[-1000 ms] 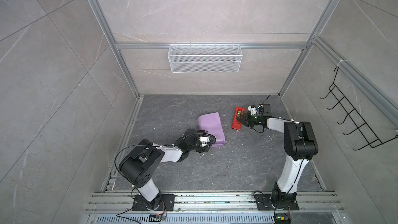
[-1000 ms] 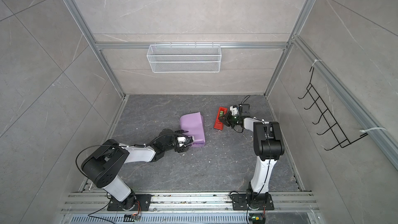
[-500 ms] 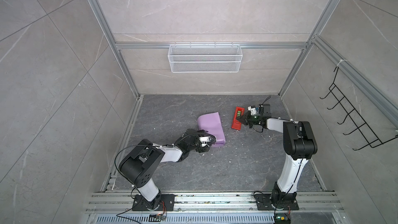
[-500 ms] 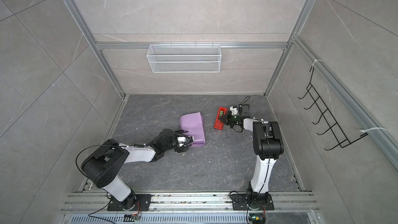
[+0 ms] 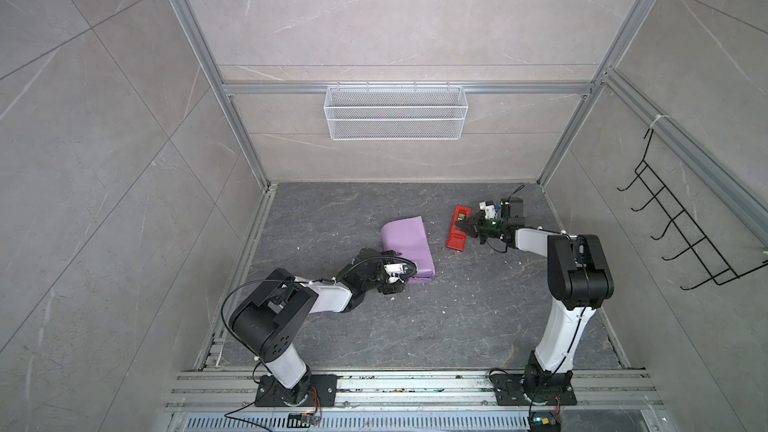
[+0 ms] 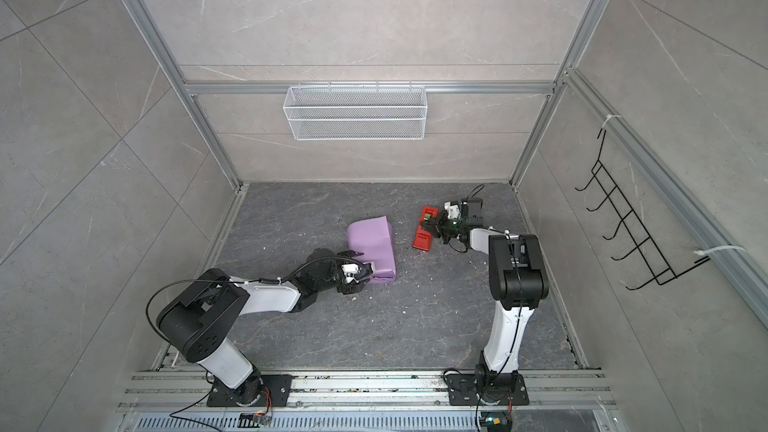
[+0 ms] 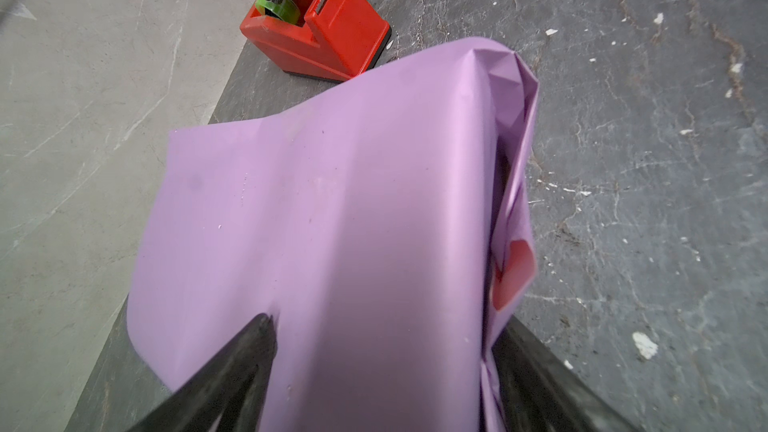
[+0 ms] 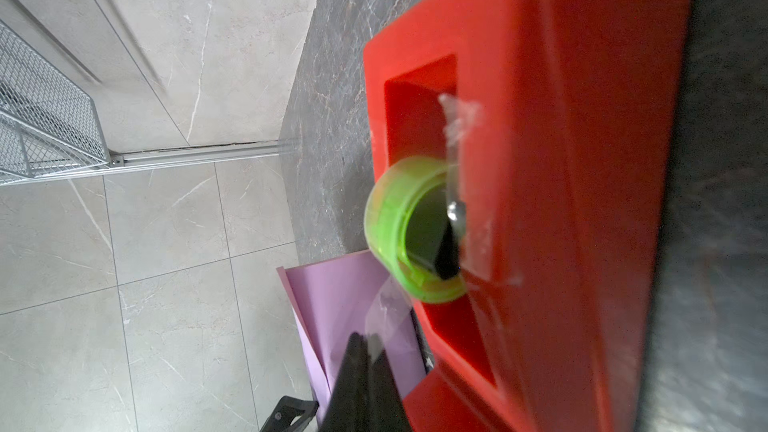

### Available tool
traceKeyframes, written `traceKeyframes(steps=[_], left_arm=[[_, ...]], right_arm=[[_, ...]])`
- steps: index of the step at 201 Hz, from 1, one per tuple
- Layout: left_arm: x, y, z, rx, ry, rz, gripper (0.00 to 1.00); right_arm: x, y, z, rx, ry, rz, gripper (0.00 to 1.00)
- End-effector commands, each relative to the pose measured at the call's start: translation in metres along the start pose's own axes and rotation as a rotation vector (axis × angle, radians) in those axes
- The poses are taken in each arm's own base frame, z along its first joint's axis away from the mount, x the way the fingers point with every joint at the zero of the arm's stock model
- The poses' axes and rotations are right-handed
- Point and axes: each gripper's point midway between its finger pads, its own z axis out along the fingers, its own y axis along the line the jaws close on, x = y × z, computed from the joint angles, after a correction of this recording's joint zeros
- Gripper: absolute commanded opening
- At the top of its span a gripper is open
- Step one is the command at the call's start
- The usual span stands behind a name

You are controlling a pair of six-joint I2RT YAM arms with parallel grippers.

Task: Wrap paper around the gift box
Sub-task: 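Pinch the clear tape end at the dispenser with the right gripper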

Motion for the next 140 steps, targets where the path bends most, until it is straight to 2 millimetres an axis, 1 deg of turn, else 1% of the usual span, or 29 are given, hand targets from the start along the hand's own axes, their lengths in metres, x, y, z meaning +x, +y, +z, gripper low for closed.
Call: traceKeyframes(steps=[1, 62, 92, 108, 140], left_arm=[[0.007, -0.004, 0.003, 0.032, 0.027, -0.035, 0.83], [0.007, -0.005, 0.002, 0.032, 0.027, -0.036, 0.83], [0.007, -0.005, 0.002, 0.032, 0.028, -0.037, 0.83], [0.006, -0.004, 0.002, 0.031, 0.028, -0.037, 0.83], [0.007, -0.004, 0.002, 0.032, 0.028, -0.037, 0.83]], right_arm=[[0.006, 0.024, -0.008, -0.049, 0.008, -0.028, 0.0], [-0.002, 0.056, -0.019, -0.082, -0.011, -0.064, 0.0], [-0.005, 0.065, -0.021, -0.086, -0.018, -0.074, 0.0], [-0.007, 0.064, -0.021, -0.076, -0.019, -0.074, 0.0], [-0.007, 0.055, -0.016, -0.06, -0.011, -0.06, 0.0]])
